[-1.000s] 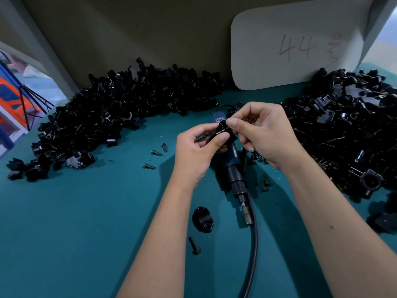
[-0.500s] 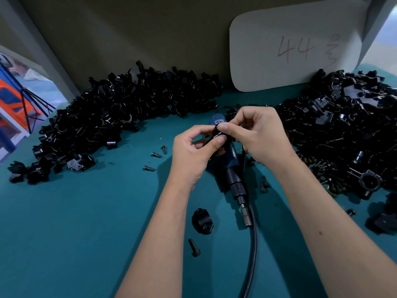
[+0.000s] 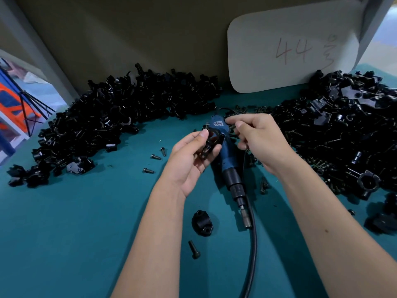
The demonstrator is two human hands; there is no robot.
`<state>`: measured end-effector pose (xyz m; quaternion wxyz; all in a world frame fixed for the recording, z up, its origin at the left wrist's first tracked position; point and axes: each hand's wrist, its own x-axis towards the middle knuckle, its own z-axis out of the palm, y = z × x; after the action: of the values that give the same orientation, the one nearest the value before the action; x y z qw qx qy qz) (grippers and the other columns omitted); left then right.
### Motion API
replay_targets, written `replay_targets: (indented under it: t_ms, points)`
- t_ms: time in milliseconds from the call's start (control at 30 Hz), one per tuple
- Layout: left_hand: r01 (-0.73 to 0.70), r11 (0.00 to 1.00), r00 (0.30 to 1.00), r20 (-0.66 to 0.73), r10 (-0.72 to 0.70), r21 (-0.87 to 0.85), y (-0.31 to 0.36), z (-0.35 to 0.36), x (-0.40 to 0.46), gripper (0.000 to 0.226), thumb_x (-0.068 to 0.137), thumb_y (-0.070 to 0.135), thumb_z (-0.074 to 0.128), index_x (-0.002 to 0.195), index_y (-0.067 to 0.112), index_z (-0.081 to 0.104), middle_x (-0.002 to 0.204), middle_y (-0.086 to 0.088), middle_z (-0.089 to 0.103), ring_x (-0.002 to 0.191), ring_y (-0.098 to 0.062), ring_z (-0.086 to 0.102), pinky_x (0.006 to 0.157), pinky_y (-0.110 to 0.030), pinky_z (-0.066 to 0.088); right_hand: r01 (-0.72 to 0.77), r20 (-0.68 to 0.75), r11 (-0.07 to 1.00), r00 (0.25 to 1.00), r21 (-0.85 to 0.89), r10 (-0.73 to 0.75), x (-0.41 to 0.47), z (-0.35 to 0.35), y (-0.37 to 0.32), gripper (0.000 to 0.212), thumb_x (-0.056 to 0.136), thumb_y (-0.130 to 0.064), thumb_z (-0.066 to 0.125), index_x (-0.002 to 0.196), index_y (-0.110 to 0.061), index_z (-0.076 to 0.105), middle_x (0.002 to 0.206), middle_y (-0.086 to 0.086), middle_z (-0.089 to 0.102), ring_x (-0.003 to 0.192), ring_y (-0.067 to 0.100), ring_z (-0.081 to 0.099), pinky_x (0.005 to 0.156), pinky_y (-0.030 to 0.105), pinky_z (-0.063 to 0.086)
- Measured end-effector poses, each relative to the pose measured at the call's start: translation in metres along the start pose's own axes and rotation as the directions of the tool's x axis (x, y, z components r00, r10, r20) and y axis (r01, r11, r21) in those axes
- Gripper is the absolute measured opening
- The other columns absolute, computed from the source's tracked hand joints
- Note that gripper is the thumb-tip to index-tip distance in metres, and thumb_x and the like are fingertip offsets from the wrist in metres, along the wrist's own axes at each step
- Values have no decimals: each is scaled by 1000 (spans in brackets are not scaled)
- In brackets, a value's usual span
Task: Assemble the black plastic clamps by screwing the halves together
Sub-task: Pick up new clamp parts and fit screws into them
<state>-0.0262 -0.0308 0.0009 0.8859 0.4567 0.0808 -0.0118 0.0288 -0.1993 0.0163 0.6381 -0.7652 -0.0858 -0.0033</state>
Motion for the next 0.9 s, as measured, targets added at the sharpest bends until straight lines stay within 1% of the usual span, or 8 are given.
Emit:
replay_targets:
  t_ms: [67, 133, 200, 333, 467, 600, 800, 900]
  points:
    - [10, 1000, 1000, 15, -10, 2, 0, -1, 1, 7, 94, 11, 70, 96, 5, 74, 95, -9, 77, 81, -16, 74, 69, -21, 60, 68, 34, 994, 997, 91, -72, 0, 1, -1, 22, 105, -6, 54, 108, -13, 75, 74, -2, 63, 57, 9, 49, 52, 22, 45]
    - [12, 1000, 999, 33, -12, -2, 0, 0, 1, 20, 85, 8, 74, 104, 2, 71, 95, -8, 77, 82, -15, 74, 70, -20, 60, 113, 48, 984, 992, 135, -120, 0, 1, 0, 13, 101, -4, 61, 96, -10, 70, 66, -2, 65, 53, 12, 48, 49, 24, 44]
    - [13, 1000, 999, 41, -13, 1, 0, -1, 0, 39, 74, 7, 79, 110, 0, 67, 96, -8, 76, 82, -15, 73, 72, -20, 59, 145, 73, 985, 986, 96, -152, 0, 1, 3, 11, 99, -8, 66, 89, -11, 68, 64, -1, 66, 49, 14, 48, 48, 24, 44]
    - [0, 999, 1000, 19, 0, 33, -2, 0, -1, 50, 62, 1, 84, 109, 2, 65, 91, -10, 76, 79, -16, 74, 72, -21, 60, 165, 122, 983, 977, 82, -174, 0, -1, 6, 10, 95, -11, 72, 85, -12, 71, 65, 1, 67, 47, 18, 48, 46, 26, 43]
    - [8, 999, 999, 38, -10, 51, -3, 1, -1, 46, 63, 2, 85, 106, 4, 69, 93, -10, 76, 82, -16, 74, 72, -21, 60, 147, 132, 978, 977, 151, -167, -2, 0, 4, 12, 96, -11, 73, 84, -12, 76, 65, 4, 65, 50, 18, 45, 45, 25, 41]
    - [37, 999, 998, 57, -37, 4, -2, 0, -1, 37, 66, 3, 84, 100, 6, 71, 89, -5, 76, 79, -12, 73, 70, -18, 58, 38, 192, 954, 977, 298, -99, -4, -4, -1, 19, 103, -11, 63, 99, -2, 79, 73, 8, 64, 59, 11, 48, 47, 22, 41]
    - [76, 995, 996, 52, -72, -65, 0, 1, -1, 19, 66, 1, 81, 82, 9, 74, 83, -4, 73, 73, -11, 72, 64, -16, 58, -18, 228, 945, 972, 326, -60, -5, -6, -1, 18, 102, -9, 63, 103, -4, 79, 78, 9, 62, 64, 10, 50, 50, 21, 42]
    - [87, 995, 995, 55, -84, -53, -1, 2, -2, 23, 68, 1, 81, 87, 8, 71, 85, -5, 73, 74, -11, 72, 64, -16, 58, 30, 208, 956, 974, 293, -94, -5, -6, 0, 12, 97, -11, 70, 94, -4, 79, 74, 13, 55, 62, 13, 48, 50, 22, 42]
